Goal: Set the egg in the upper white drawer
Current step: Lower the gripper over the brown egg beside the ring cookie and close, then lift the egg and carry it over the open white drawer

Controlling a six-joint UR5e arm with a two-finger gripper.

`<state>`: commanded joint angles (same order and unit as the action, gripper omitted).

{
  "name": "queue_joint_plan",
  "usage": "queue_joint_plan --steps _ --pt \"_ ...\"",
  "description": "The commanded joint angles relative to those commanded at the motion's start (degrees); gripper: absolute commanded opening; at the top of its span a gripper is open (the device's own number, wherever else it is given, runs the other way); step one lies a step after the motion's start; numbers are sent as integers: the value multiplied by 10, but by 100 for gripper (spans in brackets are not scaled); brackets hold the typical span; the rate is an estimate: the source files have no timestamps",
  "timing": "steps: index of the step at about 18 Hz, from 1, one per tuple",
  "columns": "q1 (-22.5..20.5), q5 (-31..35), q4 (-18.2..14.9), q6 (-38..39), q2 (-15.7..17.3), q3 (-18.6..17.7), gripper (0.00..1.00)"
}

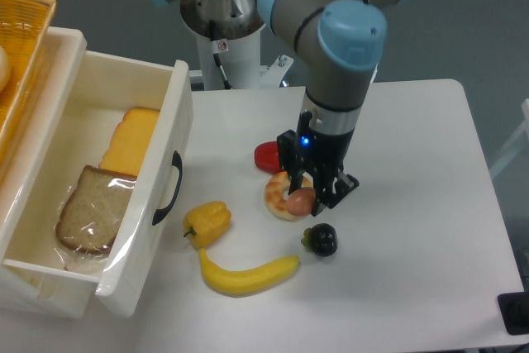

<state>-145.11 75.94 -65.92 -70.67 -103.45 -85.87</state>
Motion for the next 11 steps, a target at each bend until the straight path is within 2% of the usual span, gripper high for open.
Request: queue_joint_plan --steps 3,8,11 --pt "1 -10 2 49 18 1 13" --pt "1 -54 3 155 26 17 13" --pt "1 -84 3 190 40 16 13"
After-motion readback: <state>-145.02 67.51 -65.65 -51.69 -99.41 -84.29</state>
